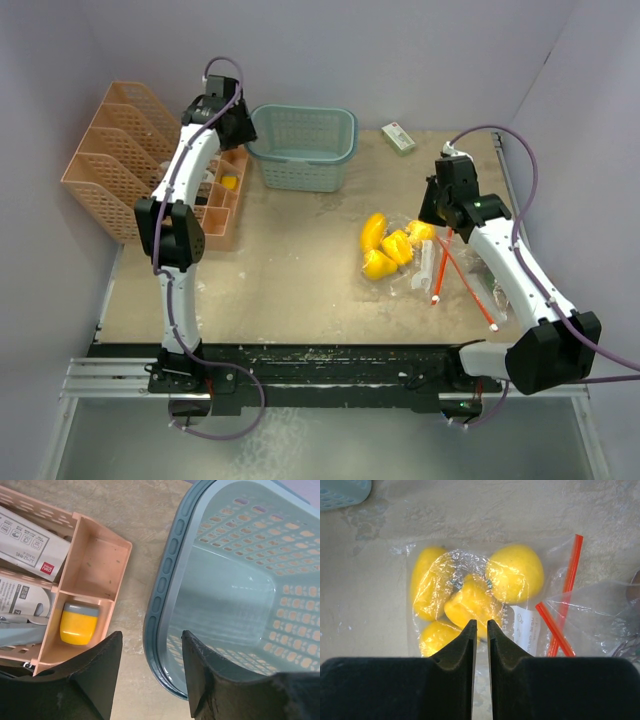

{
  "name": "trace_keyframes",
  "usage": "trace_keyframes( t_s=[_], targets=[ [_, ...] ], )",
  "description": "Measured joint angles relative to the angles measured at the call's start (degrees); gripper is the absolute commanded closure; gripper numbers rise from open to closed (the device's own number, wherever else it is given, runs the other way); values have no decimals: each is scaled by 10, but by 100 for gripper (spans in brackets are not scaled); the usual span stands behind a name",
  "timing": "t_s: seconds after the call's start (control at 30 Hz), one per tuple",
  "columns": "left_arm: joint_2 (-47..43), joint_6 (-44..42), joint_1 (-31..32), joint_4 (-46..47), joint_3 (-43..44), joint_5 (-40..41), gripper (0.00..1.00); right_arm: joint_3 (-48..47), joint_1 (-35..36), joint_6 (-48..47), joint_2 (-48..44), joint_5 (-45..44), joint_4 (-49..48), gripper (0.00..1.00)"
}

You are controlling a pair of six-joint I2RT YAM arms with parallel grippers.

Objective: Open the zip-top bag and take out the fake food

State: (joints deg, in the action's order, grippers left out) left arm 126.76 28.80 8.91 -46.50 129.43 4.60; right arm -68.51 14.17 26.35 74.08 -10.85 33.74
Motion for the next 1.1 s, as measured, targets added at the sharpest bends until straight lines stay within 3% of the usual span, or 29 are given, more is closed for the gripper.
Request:
trace_keyframes(
  t_s=[0.23, 0.7, 1.1],
  targets=[
    [0, 1, 6, 2, 0, -3, 55, 4, 0, 0, 0, 0, 2, 84],
    [14, 18, 6, 1, -7, -6, 55, 4, 0, -1, 0, 0, 2, 85],
    [22, 36, 9, 5, -12, -1, 89, 5, 0, -4, 0, 0, 2, 85]
  ],
)
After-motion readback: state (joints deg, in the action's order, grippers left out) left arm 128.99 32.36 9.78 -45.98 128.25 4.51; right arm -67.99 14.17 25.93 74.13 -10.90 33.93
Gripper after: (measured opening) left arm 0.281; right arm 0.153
